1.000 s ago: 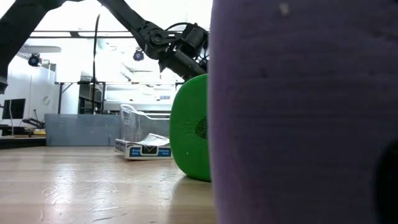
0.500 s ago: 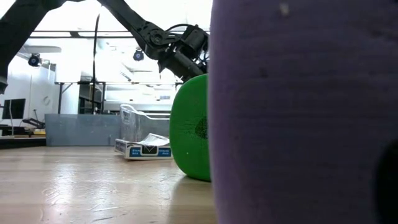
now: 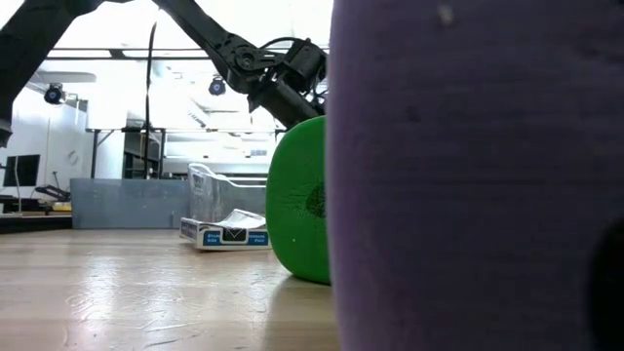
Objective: Pick & Place Toys
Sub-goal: Put the red game piece into the pink bin, then put the yellow game card into the transparent bin
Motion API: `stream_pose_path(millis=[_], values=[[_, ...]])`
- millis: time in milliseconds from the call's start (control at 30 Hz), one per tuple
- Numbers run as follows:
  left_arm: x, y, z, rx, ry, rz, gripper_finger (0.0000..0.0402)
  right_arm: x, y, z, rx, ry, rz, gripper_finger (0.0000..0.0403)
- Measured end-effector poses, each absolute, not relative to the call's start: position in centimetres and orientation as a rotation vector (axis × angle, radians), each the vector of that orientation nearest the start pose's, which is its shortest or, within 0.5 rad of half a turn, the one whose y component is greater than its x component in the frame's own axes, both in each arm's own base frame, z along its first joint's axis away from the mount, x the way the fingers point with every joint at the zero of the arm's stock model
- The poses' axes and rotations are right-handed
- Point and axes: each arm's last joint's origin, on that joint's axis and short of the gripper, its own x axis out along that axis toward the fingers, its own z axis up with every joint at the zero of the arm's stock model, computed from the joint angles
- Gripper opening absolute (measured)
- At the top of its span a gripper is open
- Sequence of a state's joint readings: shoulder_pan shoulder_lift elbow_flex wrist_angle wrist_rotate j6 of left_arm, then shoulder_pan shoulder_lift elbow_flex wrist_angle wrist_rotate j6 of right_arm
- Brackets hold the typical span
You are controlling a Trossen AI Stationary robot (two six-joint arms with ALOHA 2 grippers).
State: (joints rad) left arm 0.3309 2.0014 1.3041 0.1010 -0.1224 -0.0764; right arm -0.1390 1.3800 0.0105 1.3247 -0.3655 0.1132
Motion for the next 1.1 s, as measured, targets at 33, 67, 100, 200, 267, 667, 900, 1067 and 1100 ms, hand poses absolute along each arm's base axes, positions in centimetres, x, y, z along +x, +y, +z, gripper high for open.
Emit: stream_pose_path(millis=[33,67,100,200,267,667,900,1067,1100], values=[[41.2,14.5,17.8,-0.140,0.578,0.466,0.0266,17.2,-1.4,13.0,0.124,0.056,0.223,0.0307],[41.2,14.5,17.8,-0.141,0.578,0.466,0.0266,17.2,-1.4,13.0,0.124,0.056,0.223,0.0307],[41.2,14.5,17.8,-0.142,0.578,0.461,0.0267,17.2,-1.4,13.0,0.124,0.056,0.224,0.0307],[41.2,14.4,17.8,-0.156,0.576,0.419,0.0270,17.2,-1.4,13.0,0.124,0.056,0.223,0.0307],[41.2,14.4,17.9,-0.161,0.576,0.405,0.0277,17.2,-1.4,13.0,0.124,0.057,0.223,0.0307],[41.0,14.6,18.7,-0.135,0.550,0.472,0.0300,17.2,-1.5,13.0,0.134,0.055,0.164,0.0307],[41.5,11.9,22.5,-0.081,0.355,0.153,0.0300,17.3,-1.4,13.1,0.131,0.053,0.171,0.0307],[39.4,7.5,23.4,0.037,0.227,0.046,0.0300,17.3,-0.9,13.1,0.114,0.055,0.206,0.0307],[38.7,6.7,23.4,0.049,0.192,0.041,0.0300,17.3,-0.7,13.1,0.111,0.055,0.213,0.0307]])
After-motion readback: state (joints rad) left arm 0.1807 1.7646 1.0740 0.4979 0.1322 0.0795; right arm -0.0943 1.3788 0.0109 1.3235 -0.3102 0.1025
